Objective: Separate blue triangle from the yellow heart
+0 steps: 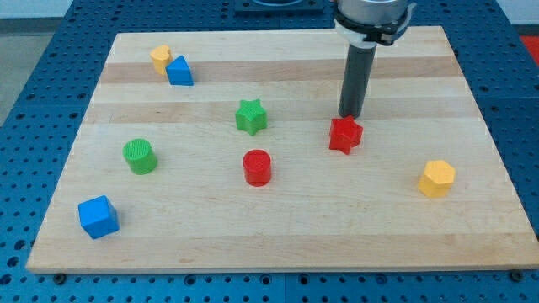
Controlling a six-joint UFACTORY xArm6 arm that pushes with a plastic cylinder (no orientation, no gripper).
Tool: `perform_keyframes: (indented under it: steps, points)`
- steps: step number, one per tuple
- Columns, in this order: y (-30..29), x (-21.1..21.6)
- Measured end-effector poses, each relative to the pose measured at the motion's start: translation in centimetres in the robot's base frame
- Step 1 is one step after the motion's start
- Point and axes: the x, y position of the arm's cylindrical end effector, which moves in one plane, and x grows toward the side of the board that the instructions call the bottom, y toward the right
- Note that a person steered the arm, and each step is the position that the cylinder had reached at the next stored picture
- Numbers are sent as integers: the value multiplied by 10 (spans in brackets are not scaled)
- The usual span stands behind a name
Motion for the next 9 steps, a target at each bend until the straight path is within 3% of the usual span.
perform_keyframes:
  steps: [9]
  points:
    - [36,-13]
